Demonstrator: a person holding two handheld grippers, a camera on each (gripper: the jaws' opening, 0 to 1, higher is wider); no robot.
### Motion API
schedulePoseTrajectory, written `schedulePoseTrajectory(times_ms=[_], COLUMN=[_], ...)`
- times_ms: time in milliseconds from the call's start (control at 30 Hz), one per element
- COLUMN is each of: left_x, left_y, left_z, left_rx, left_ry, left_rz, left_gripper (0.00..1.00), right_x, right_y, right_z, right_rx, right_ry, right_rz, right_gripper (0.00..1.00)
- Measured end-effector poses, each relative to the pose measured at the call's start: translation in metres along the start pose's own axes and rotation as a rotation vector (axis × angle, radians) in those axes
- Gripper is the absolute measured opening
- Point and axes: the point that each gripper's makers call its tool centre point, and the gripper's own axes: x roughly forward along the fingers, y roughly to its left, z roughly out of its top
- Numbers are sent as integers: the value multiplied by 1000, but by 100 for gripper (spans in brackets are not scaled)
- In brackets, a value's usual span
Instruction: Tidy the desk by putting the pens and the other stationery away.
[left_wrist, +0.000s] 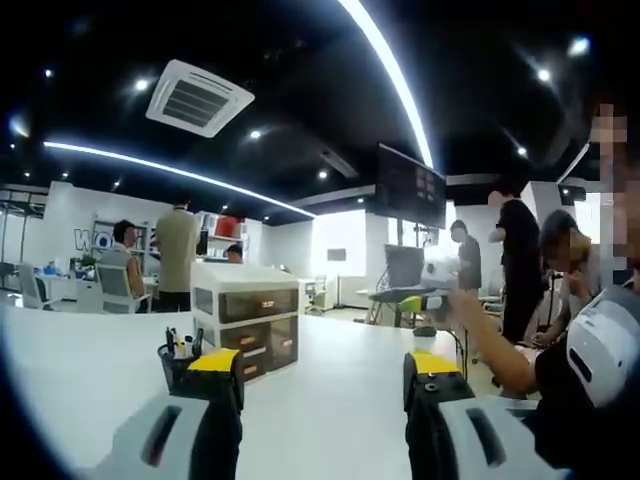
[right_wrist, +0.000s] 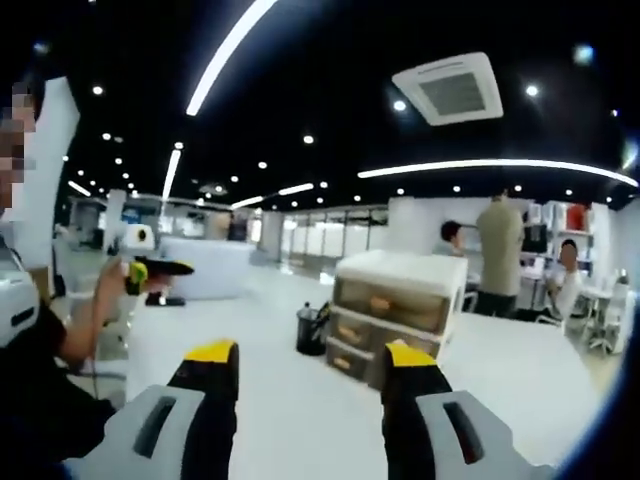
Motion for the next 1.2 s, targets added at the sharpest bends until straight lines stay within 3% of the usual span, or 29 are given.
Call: schedulePoseTrajectory(times_ms=[200, 267, 433, 500, 567, 767, 1200], left_x=[0, 0, 1, 3, 6, 6, 4], left_y=[-1, -1, 0, 0, -4, -9, 0], left_z=[-1, -1, -2, 0, 0, 2, 1], left_rx=[1, 2, 2, 3, 9, 16, 10], left_ry=[4, 5, 7, 7, 7, 3, 3], left_rz=[0, 0, -2, -4, -11, -20, -9], left_gripper=[64, 64, 64, 64, 64, 64, 64], right_x=[-11, -12, -15, -19, -22, -19, -8], right_y=[7, 7, 3, 3, 11, 18, 30], right_z=[-5, -2, 0, 9, 13, 12, 4], right_rx=[22, 39, 43, 65, 64, 68, 64], right_ry=[-37, -71, -66, -105, -117, -112, -82], right_rz=[16, 19, 7, -2, 23, 39, 60], right_gripper=[57, 57, 56, 56, 56, 56, 56])
